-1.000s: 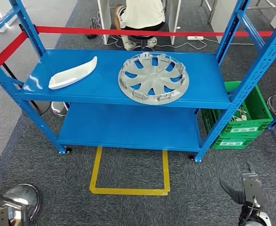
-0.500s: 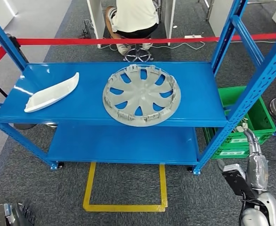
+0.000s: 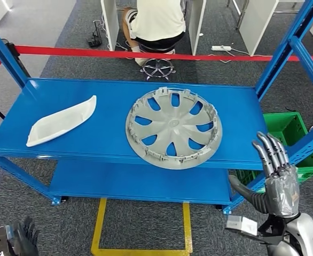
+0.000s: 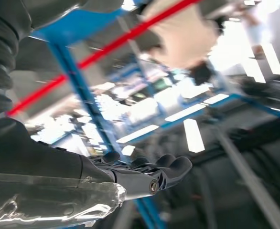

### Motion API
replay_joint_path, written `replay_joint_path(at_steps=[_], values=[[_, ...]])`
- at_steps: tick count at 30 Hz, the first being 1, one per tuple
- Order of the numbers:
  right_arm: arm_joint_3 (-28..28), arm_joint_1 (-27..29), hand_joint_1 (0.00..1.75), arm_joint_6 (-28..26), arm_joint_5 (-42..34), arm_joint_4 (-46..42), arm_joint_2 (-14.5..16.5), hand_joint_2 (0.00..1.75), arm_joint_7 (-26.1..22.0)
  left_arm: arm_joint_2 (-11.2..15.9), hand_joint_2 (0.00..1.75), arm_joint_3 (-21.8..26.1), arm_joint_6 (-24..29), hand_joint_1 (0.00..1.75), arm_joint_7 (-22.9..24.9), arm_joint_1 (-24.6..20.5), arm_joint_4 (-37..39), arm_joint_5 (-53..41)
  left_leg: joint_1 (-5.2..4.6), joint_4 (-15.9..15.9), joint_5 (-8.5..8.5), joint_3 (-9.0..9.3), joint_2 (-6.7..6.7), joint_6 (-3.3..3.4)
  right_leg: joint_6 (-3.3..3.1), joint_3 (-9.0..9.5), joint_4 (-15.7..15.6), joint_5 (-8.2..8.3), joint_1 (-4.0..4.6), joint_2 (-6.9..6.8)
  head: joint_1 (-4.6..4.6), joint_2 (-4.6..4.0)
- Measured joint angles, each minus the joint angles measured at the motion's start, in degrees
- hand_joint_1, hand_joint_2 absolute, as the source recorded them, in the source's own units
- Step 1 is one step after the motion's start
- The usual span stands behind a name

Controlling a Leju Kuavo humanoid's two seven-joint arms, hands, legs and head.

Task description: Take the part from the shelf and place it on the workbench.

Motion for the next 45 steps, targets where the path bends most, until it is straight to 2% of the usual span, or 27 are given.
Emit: replay_joint_path(at_steps=[1, 2, 3, 6, 13, 19, 27, 34, 45], values=[[1.41, -0.43, 0.0, -0.1, 0.05, -1.0, -0.88, 1.75, -0.42, 0.15, 0.0, -0.41, 0.13, 0.0, -0.47, -0.05, 0.04, 0.08, -0.13, 0.11, -0.35, 0.43, -0.17, -0.17, -0.29, 0.41, -3.24, 2.45, 0.07, 0.0, 0.01, 0.0], [2.73, -0.83, 0.0, -0.03, -0.13, -1.87, -1.69, 1.75, -0.86, 0.35, 0.0, -0.76, 0.22, 0.0, -0.91, -0.11, 0.09, 0.18, -0.26, 0.21, -0.66, 0.68, -0.27, -0.21, -0.46, 0.76, -5.4, 3.83, 0.1, 0.03, 0.0, 0.0], [4.08, -1.23, 0.0, 0.3, -0.56, -2.74, -2.49, 1.75, -1.4, 0.59, 0.0, -1.07, 0.29, 0.0, -1.35, -0.16, 0.15, 0.29, -0.39, 0.3, -0.82, 0.76, -0.32, -0.08, -0.59, 1.01, -6.43, 4.26, 0.13, 0.08, -0.02, 0.0], [7.78, -2.56, 0.0, 2.84, -2.86, -4.77, -4.38, 1.75, -3.1, 1.15, 0.0, -2.02, 0.42, 0.0, -2.55, -0.3, 0.41, 0.5, -0.52, 0.14, -0.72, 0.95, -0.28, 0.2, -0.72, 1.38, -6.77, 4.32, 0.19, 0.31, -0.14, 0.0], [15.58, -5.93, 0.0, 12.09, -9.1, -7.15, -7.72, 1.75, -6.19, 2.37, 0.0, -4.14, 0.34, 0.0, -5.02, -1.01, 1.63, 0.58, -0.46, -0.48, -0.63, 1.3, -0.27, -0.89, -1.24, 1.05, -6.78, 4.16, 0.23, 0.33, -0.16, 0.0], [21.55, -9.32, 0.0, 19.39, -7.45, -4.8, -9.01, 1.75, -2.37, 3.25, 0.0, -5.77, -0.1, 0.0, -6.25, -1.56, 3.19, 0.48, -0.51, -0.49, -0.68, 1.3, -0.26, -0.97, -1.29, 1.17, -6.91, 4.15, 0.22, 0.33, -0.15, 0.0], [27.85, -17.16, 0.0, 23.69, -3.01, 5.1, -8.73, 1.75, 2.61, 4.08, 0.0, -7.85, -0.37, 0.0, -6.35, -2.51, 4.52, -0.02, -0.54, -0.48, -0.69, 1.24, -0.27, -0.92, -1.13, 1.64, -7.15, 4.3, 0.2, 0.31, -0.15, -0.01], [31.71, -24.11, 0.0, 25.8, -0.05, 14.6, -6.3, 1.75, 6.54, 4.82, 0.0, -9.86, -0.34, 0.0, -5.95, -3.46, 5.17, -0.03, -0.54, -0.48, -0.66, 1.23, -0.27, -0.89, -1.07, 1.78, -7.19, 4.36, 0.19, 0.32, -0.15, -0.02], [34.41, -29.74, 0.0, 27.12, 2.46, 22.2, -3.56, 1.75, 10.99, 5.7, 0.0, -11.67, -0.26, 0.0, -5.55, -3.86, 6.12, -0.01, -0.54, -0.48, -0.66, 1.17, -0.24, -0.89, -1.07, 1.73, -7.2, 4.36, 0.19, 0.38, -0.16, -0.02]])
